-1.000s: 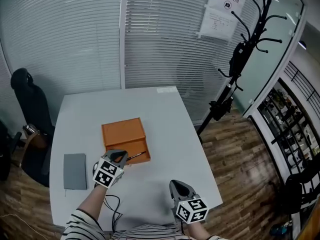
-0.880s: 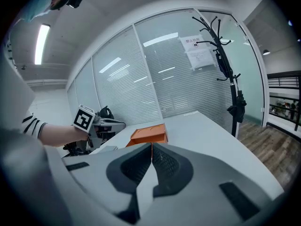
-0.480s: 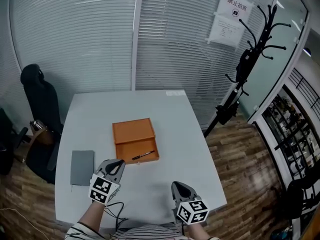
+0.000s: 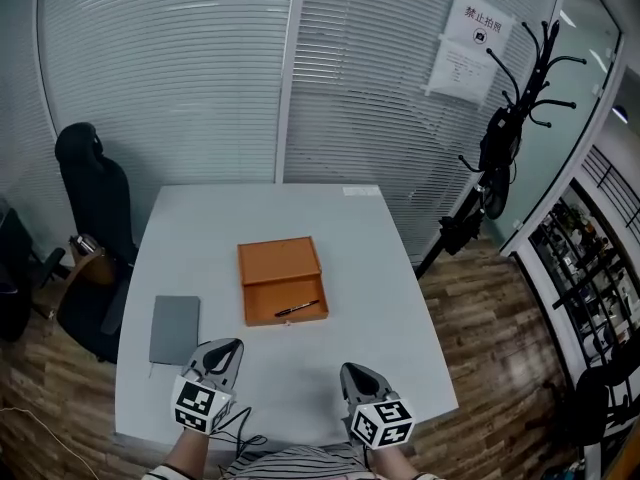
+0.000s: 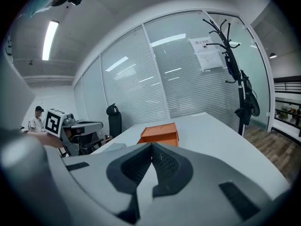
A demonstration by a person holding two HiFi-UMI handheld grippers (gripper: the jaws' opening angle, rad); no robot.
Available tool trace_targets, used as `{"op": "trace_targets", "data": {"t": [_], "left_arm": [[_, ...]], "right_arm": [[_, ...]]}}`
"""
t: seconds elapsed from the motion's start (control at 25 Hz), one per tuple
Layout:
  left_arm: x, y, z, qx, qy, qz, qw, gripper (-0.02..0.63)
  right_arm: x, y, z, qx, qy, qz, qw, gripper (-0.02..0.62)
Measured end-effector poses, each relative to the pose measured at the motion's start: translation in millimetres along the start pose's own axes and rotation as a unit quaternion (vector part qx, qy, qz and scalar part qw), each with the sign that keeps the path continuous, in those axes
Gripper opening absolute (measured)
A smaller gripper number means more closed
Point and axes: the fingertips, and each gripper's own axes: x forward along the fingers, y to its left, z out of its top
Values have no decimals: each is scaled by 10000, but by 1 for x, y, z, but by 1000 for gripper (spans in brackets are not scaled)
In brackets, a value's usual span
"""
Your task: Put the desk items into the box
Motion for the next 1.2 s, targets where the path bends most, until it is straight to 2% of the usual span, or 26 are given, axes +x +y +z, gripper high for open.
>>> {"op": "trace_targets", "data": {"t": [0.12, 0.6, 1.2], "left_arm": [[-17, -3, -3, -75, -147, 87, 9998, 23], [-57, -7, -19, -325, -267, 638, 9971, 23], [-70, -14, -34, -375, -192, 818, 9958, 23]], "right_arm": [[-2, 5, -5, -51, 38, 39, 10000, 25], [0, 16, -9, -255, 116, 219, 9994, 25], [10, 23, -9, -398, 145, 430, 9982, 25]]}}
